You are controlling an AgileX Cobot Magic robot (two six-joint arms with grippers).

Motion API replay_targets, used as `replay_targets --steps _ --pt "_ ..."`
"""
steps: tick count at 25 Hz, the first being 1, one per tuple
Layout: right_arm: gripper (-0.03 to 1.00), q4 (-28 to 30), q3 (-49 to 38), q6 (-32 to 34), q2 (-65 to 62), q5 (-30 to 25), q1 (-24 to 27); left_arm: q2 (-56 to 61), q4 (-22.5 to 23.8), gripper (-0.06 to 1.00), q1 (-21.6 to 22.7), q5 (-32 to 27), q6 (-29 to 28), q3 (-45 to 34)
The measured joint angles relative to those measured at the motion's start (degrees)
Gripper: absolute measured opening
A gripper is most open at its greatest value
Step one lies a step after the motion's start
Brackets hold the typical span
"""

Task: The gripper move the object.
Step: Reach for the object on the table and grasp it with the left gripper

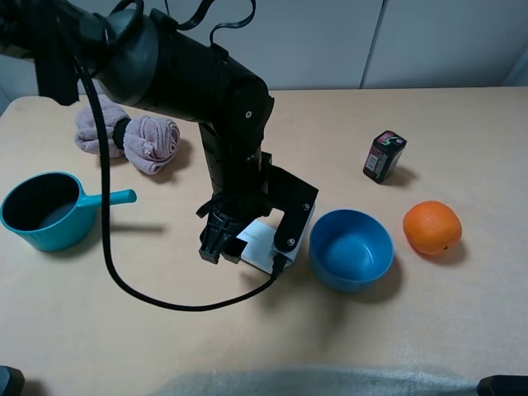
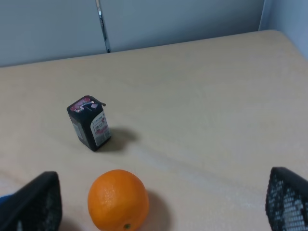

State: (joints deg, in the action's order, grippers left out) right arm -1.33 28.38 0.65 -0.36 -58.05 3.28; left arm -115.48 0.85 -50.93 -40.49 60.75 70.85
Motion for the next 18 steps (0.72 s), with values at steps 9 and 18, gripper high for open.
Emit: replay_targets --steps 9,18 --pt "0.67 0.00 0.00 0.12 0.00 0.00 0.00 -1.45 0.11 0.77 -0.86 0.18 0.00 0.08" --pt "0.67 0.00 0.00 0.14 0.00 0.00 0.00 -2.32 0.52 0.77 -1.04 0.75 0.00 0.65"
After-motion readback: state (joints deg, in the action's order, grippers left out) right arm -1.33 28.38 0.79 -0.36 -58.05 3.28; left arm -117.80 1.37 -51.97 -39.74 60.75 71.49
